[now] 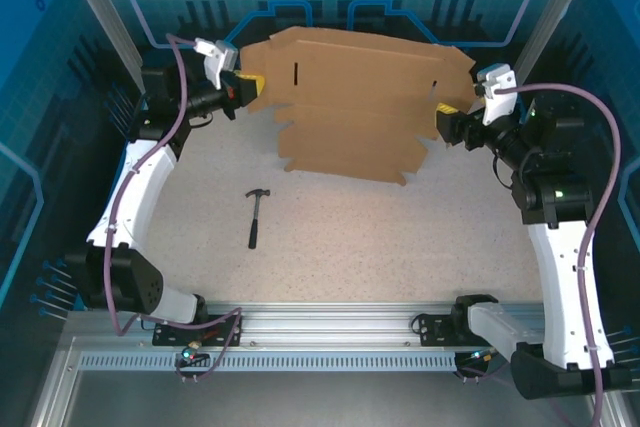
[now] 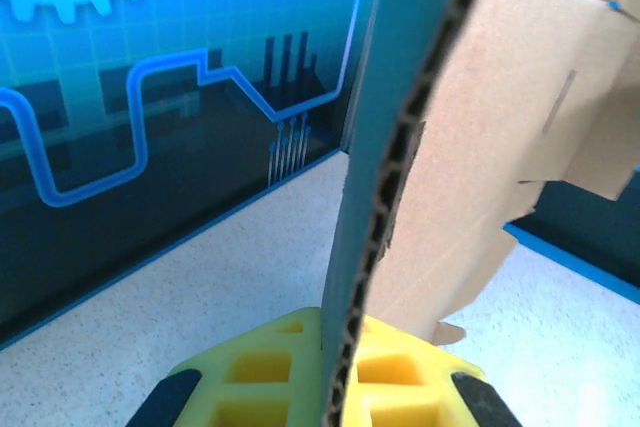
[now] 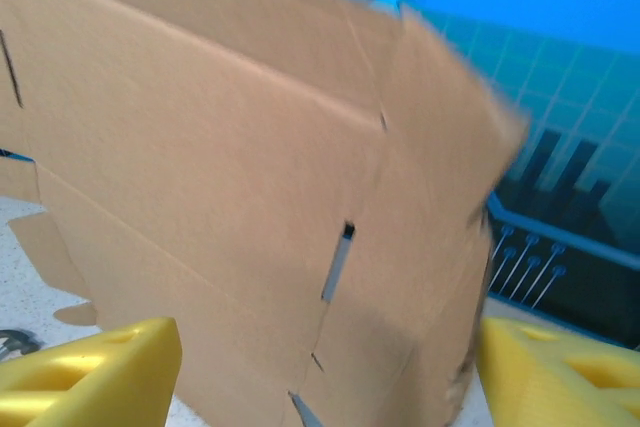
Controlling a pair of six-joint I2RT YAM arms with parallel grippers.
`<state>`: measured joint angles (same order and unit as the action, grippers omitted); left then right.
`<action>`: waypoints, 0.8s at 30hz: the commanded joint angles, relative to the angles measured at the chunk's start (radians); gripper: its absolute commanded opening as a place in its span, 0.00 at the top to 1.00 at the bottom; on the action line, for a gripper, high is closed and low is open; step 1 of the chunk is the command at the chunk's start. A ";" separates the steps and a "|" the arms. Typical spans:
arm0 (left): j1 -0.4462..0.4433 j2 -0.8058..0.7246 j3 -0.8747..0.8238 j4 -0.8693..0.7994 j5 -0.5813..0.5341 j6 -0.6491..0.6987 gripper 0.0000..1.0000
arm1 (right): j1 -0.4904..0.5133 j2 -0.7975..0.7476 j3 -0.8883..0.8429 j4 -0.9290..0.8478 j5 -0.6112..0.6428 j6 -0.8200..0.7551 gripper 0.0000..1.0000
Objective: Fold the paper box
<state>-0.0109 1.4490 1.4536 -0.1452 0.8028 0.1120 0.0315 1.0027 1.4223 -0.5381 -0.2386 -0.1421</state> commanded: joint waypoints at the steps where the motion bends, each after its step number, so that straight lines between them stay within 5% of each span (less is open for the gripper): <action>1: 0.006 -0.013 0.022 -0.092 0.086 0.123 1.00 | 0.016 -0.013 0.064 0.047 -0.056 -0.117 0.21; 6: 0.005 -0.013 0.027 -0.109 0.102 0.169 1.00 | 0.075 0.012 0.137 0.027 -0.013 -0.247 0.18; 15: 0.005 -0.009 0.048 -0.182 0.163 0.268 1.00 | 0.119 0.259 0.412 -0.170 -0.281 -0.491 0.15; 24: -0.001 -0.012 0.062 -0.194 0.182 0.275 1.00 | 0.120 0.602 0.791 -0.408 -0.389 -0.643 0.14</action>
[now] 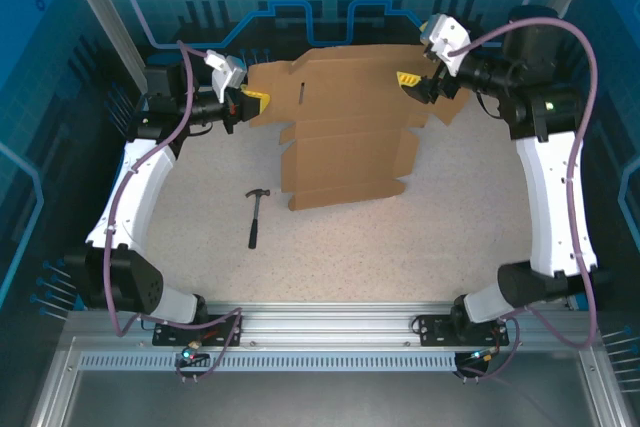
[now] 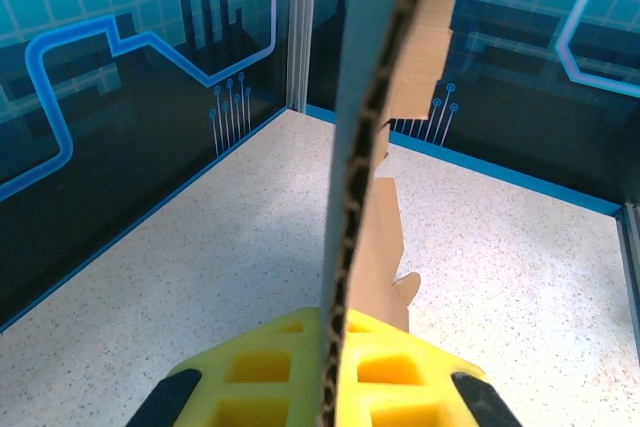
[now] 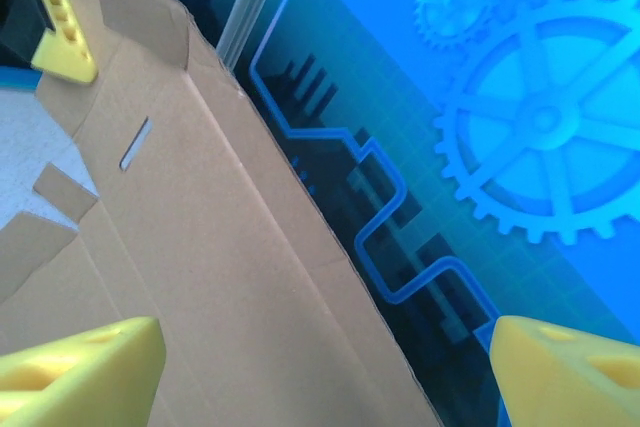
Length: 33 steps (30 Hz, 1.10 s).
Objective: Fold the paper box
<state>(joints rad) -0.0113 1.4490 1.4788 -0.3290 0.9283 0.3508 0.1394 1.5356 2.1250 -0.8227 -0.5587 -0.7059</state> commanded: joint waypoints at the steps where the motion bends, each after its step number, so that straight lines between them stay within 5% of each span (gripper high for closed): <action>1: -0.004 -0.012 0.038 -0.013 0.056 0.039 1.00 | 0.014 0.094 0.117 -0.135 -0.073 -0.091 0.15; 6: -0.016 -0.006 0.053 -0.031 0.051 0.049 1.00 | 0.019 0.241 0.297 -0.235 -0.108 -0.131 0.18; 9: -0.022 -0.005 0.064 -0.047 0.044 0.057 1.00 | 0.023 0.291 0.387 -0.315 -0.125 -0.161 0.29; 12: -0.025 -0.003 0.066 -0.051 0.043 0.060 1.00 | 0.025 0.294 0.390 -0.329 -0.115 -0.180 0.45; 33: -0.030 0.000 0.065 -0.019 -0.017 0.019 1.00 | 0.024 0.290 0.391 -0.365 -0.073 -0.180 1.00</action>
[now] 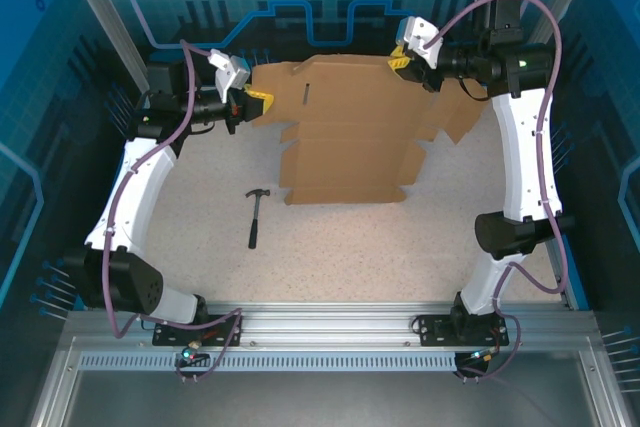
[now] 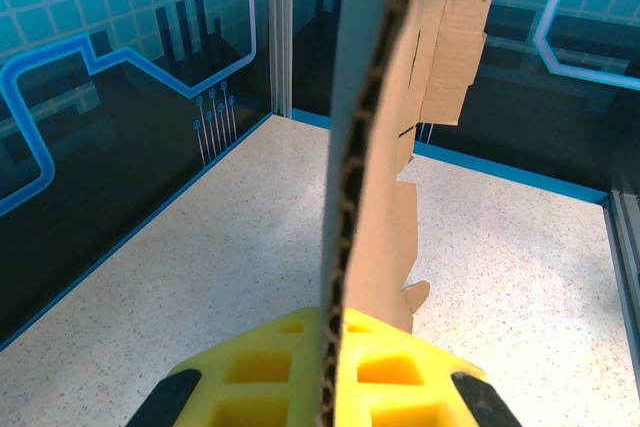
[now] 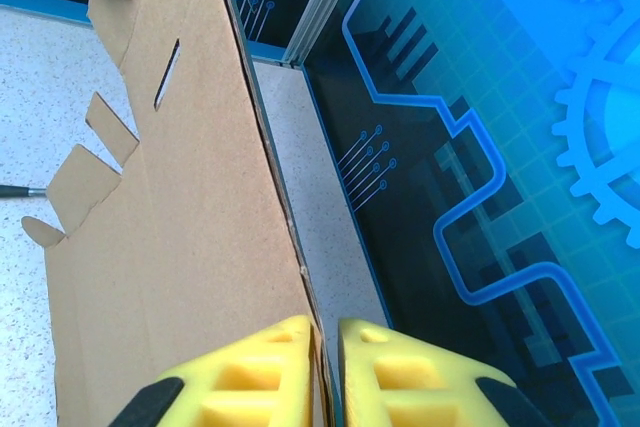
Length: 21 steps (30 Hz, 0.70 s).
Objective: Fold the paper box
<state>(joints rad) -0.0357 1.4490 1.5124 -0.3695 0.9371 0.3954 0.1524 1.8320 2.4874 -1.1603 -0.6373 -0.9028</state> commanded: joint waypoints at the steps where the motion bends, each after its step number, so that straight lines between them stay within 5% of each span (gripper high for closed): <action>1: -0.006 0.001 0.028 0.045 -0.049 -0.057 1.00 | 0.010 -0.012 0.032 -0.025 0.008 0.037 1.00; 3: -0.006 -0.002 0.014 0.093 -0.087 -0.108 0.96 | 0.011 -0.033 0.034 -0.024 0.010 0.091 1.00; 6: 0.006 -0.023 -0.046 0.199 -0.129 -0.185 0.67 | 0.010 -0.087 0.006 -0.022 0.002 0.210 1.00; 12: 0.037 -0.044 -0.172 0.364 -0.136 -0.228 0.28 | 0.011 -0.240 -0.195 0.022 -0.016 0.339 1.00; 21: 0.040 0.006 -0.161 0.442 -0.023 -0.256 0.11 | -0.002 -0.335 -0.305 0.048 -0.074 0.387 1.00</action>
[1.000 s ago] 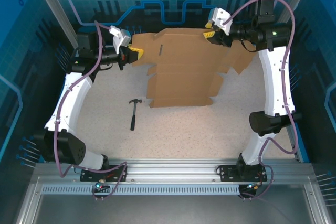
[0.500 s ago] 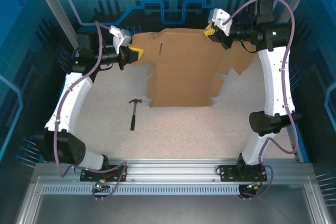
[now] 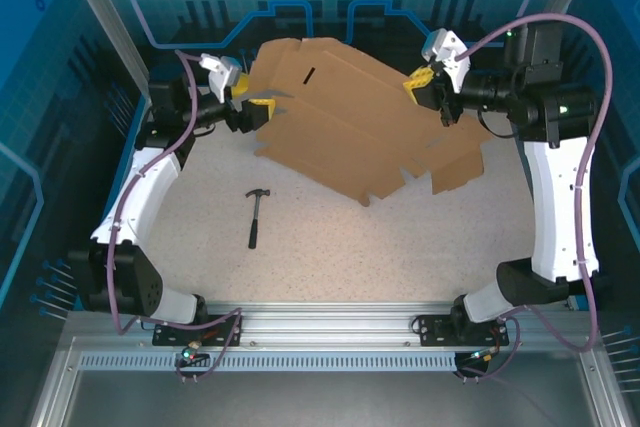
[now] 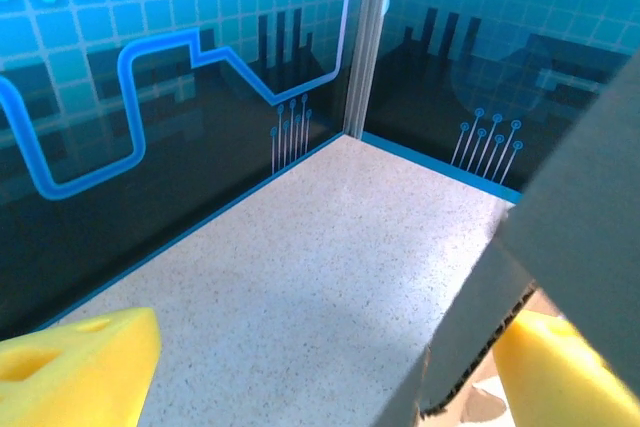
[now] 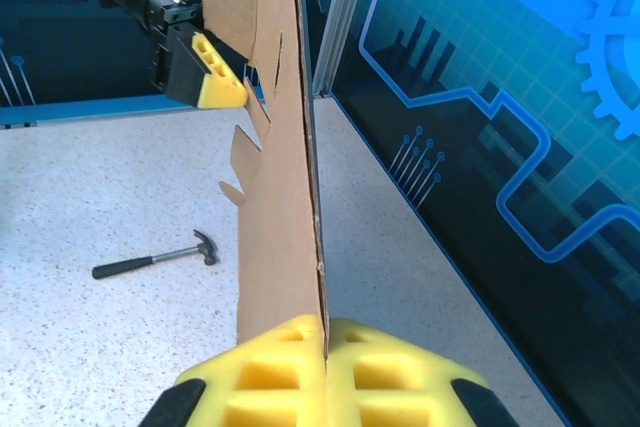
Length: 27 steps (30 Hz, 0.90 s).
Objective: Fold the paper box
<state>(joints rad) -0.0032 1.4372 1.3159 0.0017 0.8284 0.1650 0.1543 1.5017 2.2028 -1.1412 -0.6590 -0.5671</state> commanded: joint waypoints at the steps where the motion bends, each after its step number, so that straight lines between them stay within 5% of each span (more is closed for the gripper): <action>1: 0.009 0.023 0.040 0.086 0.120 -0.042 0.10 | -0.005 -0.003 -0.017 0.031 -0.058 0.054 1.00; 9: -0.007 0.038 0.053 0.181 0.259 -0.143 0.16 | -0.004 0.011 -0.018 0.042 -0.110 0.068 1.00; 17: -0.041 0.070 0.083 0.192 0.296 -0.206 0.57 | -0.006 0.009 -0.052 0.094 -0.117 0.092 1.00; 22: -0.041 0.051 0.076 0.195 0.277 -0.274 0.84 | 0.005 -0.018 -0.132 0.180 -0.024 0.111 1.00; 27: -0.059 0.032 0.085 0.152 0.227 -0.434 0.98 | 0.123 -0.138 -0.361 0.411 0.341 0.054 1.00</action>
<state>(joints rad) -0.0425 1.5028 1.3693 0.1417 1.0618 -0.1429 0.2028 1.4315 1.9434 -0.8558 -0.5648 -0.4828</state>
